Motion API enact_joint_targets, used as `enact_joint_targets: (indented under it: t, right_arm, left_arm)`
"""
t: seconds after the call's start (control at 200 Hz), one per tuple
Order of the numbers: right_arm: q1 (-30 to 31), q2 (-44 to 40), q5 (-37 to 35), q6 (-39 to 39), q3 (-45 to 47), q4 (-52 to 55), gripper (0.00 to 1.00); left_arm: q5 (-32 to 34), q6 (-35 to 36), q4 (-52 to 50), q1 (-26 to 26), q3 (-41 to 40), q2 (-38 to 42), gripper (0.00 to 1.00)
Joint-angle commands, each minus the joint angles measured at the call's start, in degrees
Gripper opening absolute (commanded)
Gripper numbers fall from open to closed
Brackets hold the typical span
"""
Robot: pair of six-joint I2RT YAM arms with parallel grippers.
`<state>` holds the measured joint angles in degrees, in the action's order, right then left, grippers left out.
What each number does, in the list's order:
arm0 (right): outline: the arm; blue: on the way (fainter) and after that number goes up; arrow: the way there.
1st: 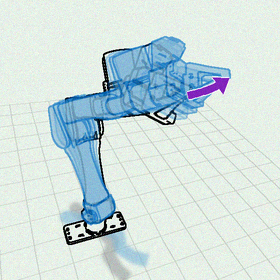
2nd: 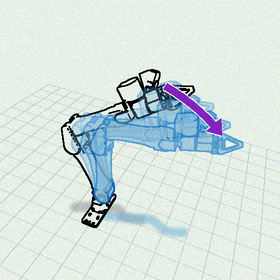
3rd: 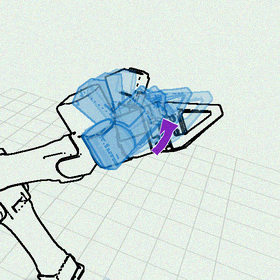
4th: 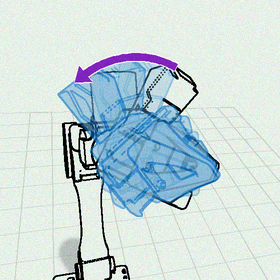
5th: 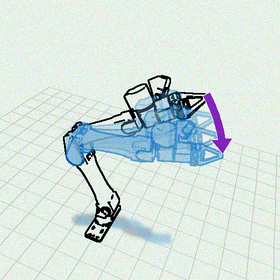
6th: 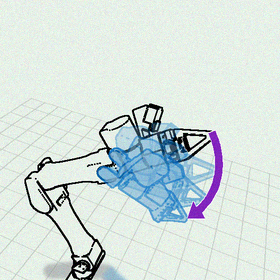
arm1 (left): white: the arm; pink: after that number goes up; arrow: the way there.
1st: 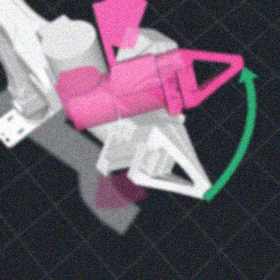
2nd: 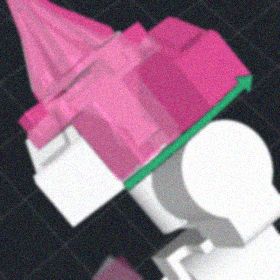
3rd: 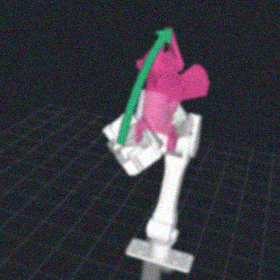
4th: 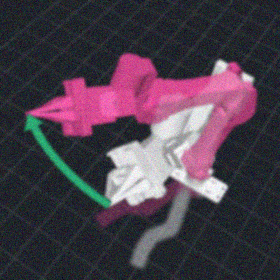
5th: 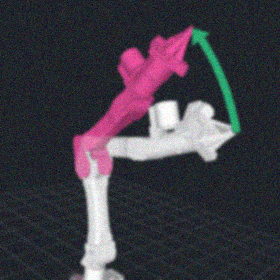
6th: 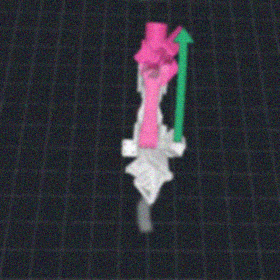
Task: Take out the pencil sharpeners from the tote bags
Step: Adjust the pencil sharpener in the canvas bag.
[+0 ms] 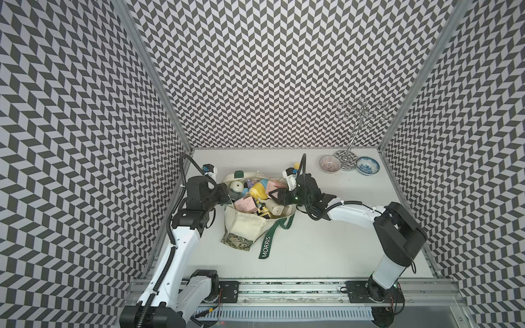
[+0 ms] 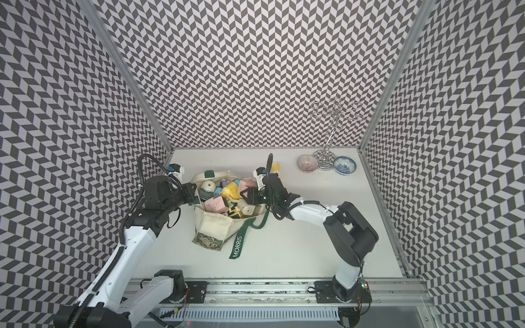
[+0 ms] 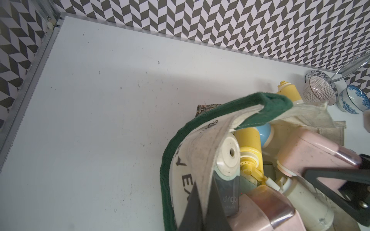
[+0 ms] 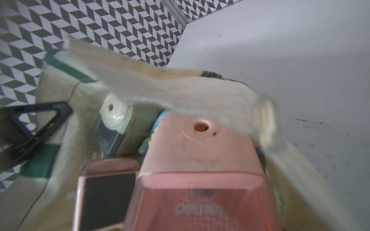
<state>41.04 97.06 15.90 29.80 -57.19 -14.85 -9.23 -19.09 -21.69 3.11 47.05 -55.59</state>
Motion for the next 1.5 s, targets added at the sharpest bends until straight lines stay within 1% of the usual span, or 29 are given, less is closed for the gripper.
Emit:
enact_joint_targets:
  t: [0.0, 0.145, 0.31, 0.411, 0.531, 0.586, 0.686, 0.766, 0.856, 1.097, 1.217, 1.277, 1.332, 1.402, 1.497]
  right_arm:
    - [0.1, -7.0, 2.0, -8.1, 4.7, -14.3, 0.45]
    - [1.0, -10.9, 7.4, -13.3, 10.9, -23.0, 0.45]
    - [3.1, -9.8, 13.2, -16.5, 12.9, -27.0, 0.45]
    - [4.6, -8.8, 14.6, -20.2, 14.7, -29.6, 0.49]
    - [5.5, -6.7, 15.5, -25.4, 14.5, -28.1, 0.57]
    - [5.5, -5.5, 16.6, -27.5, 13.7, -26.0, 0.58]
    - [5.5, -4.1, 17.7, -31.3, 11.9, -21.4, 0.66]
    - [5.5, -4.4, 17.6, -34.8, 12.3, -19.6, 0.75]
    - [5.5, -5.3, 16.4, -38.4, 12.5, -16.7, 0.83]
    - [5.5, -8.7, 13.1, -44.9, 8.6, -2.2, 0.90]
    - [5.5, -12.2, 12.4, -44.9, 5.8, 3.6, 0.94]
    - [5.5, -13.7, 11.6, -43.1, 3.8, 6.6, 0.95]
    - [5.5, -14.7, 10.4, -41.6, 1.2, 10.8, 0.95]
    - [5.5, -16.0, 10.5, -41.1, -2.1, 16.4, 0.94]
    - [5.5, -17.2, 9.6, -40.8, -5.2, 20.1, 0.92]
  left_arm:
    - [-0.2, 0.7, 0.4, 0.7, 0.5, 0.3, 0.00]
    - [-0.1, 0.7, 0.3, 0.7, 0.5, 0.4, 0.00]
    - [0.0, 0.8, 0.3, 0.8, 0.5, 0.3, 0.00]
    - [0.0, 0.8, 0.3, 0.8, 0.5, 0.3, 0.00]
    - [-0.1, 0.7, 0.3, 0.9, 0.5, 0.2, 0.00]
    - [-0.1, 0.7, 0.3, 0.9, 0.4, 0.2, 0.00]
    - [0.0, 0.8, 0.3, 1.0, 0.5, 0.2, 0.00]
    - [0.1, 0.8, 0.2, 1.0, 0.5, 0.2, 0.00]
    - [0.1, 0.9, 0.2, 1.2, 0.4, 0.2, 0.00]
    - [0.3, 0.8, 0.2, 1.7, 0.5, 0.1, 0.00]
    - [0.6, 0.9, 0.1, 2.0, 0.6, 0.2, 0.00]
    - [0.6, 0.9, 0.2, 2.0, 0.5, 0.3, 0.00]
    - [0.6, 0.8, 0.1, 2.0, 0.6, 0.4, 0.00]
    - [0.4, 0.8, 0.3, 2.1, 0.5, 0.7, 0.00]
    - [-0.3, 1.0, 0.4, 2.3, 0.9, 0.7, 0.00]
